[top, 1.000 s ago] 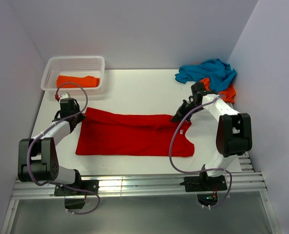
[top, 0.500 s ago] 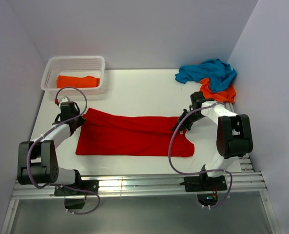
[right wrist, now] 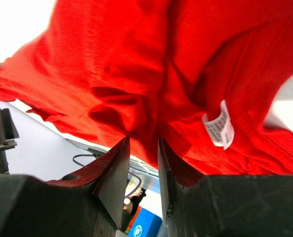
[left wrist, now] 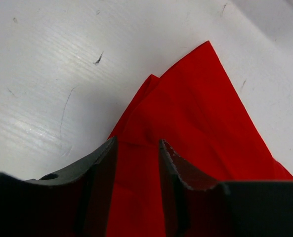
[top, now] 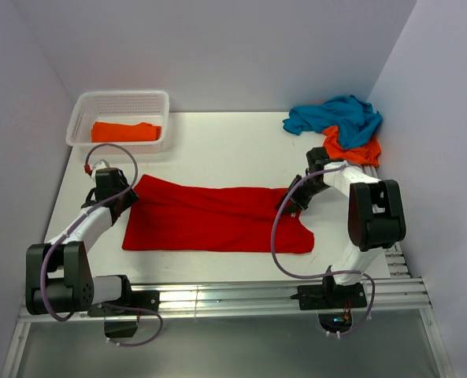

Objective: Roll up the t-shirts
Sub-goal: Fold the tshirt

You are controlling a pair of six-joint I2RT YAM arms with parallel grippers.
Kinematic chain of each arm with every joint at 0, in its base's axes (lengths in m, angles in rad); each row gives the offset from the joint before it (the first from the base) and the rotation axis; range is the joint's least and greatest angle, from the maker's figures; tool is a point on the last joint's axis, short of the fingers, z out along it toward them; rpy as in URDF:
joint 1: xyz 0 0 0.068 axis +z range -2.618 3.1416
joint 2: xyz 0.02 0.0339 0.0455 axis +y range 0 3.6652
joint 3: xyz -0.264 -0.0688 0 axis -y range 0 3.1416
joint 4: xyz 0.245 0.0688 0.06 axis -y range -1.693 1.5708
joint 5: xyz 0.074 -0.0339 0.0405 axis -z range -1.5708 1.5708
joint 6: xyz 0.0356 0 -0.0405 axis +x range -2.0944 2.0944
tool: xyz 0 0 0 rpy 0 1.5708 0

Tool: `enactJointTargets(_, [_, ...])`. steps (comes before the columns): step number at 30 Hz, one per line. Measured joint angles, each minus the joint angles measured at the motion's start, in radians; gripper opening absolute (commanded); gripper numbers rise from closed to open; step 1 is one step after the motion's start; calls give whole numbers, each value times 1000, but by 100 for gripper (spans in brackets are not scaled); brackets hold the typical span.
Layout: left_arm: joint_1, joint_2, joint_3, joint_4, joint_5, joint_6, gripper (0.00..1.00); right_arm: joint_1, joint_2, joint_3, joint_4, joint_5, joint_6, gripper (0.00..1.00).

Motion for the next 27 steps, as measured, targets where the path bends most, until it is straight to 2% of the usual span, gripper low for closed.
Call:
enactJointTargets(10, [12, -19, 26, -16, -32, 31, 45, 0, 0, 43, -3, 0, -16, 37])
enactJointTargets(14, [19, 87, 113, 10, 8, 74, 46, 0, 0, 56, -7, 0, -22, 37])
enactJointTargets(20, [65, 253, 220, 30, 158, 115, 48, 0, 0, 68, -11, -1, -25, 37])
enactJointTargets(27, [76, 331, 281, 29, 219, 151, 45, 0, 0, 68, -10, -8, -22, 37])
